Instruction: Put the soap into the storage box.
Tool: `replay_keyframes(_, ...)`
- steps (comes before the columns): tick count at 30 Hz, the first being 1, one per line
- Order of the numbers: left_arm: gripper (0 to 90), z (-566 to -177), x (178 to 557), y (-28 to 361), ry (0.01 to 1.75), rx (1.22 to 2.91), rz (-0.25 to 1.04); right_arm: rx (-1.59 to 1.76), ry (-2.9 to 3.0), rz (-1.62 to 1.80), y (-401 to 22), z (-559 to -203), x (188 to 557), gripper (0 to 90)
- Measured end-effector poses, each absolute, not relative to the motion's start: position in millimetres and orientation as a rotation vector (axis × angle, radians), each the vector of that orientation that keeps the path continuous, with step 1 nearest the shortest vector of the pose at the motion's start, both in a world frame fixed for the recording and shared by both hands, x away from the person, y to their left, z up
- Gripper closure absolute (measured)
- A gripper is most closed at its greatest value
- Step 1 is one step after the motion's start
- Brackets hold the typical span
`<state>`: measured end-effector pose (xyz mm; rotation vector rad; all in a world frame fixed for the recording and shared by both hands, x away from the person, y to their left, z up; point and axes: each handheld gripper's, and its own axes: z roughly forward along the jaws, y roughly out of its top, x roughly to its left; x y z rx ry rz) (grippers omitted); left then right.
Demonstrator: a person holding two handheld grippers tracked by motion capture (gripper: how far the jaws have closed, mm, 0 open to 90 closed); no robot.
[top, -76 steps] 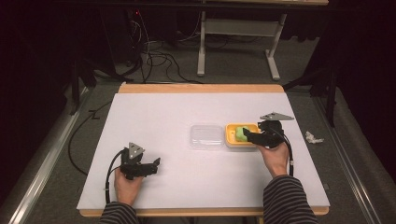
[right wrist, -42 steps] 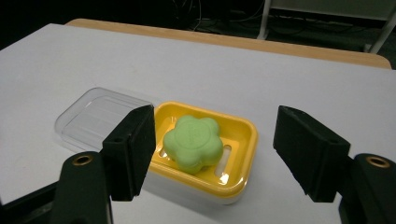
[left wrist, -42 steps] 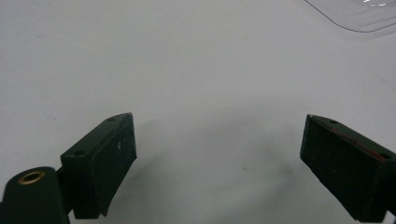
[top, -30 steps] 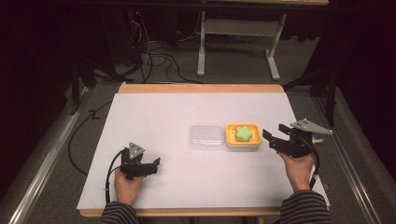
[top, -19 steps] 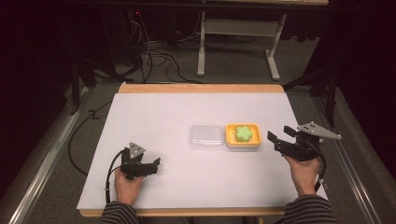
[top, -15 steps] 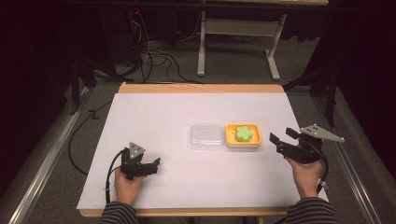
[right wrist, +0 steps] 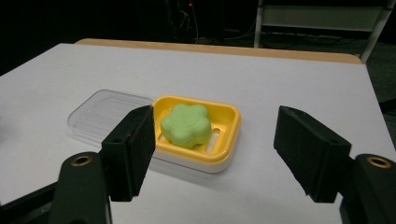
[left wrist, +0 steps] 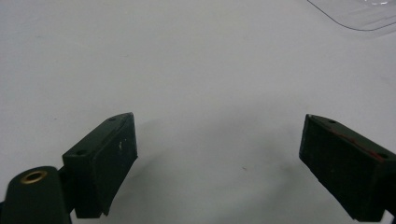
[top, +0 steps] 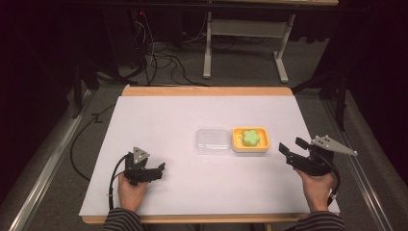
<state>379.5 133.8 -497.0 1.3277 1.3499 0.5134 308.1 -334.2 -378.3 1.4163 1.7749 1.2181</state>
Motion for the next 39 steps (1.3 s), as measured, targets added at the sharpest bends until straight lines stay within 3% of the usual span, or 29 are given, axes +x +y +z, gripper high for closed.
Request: replay_keyframes(39,11.9,-497.1,379.9,133.8,1.353,1.325,0.511,1.435,1.839,1.206,-311.5,-418.1,287.4,31.9)
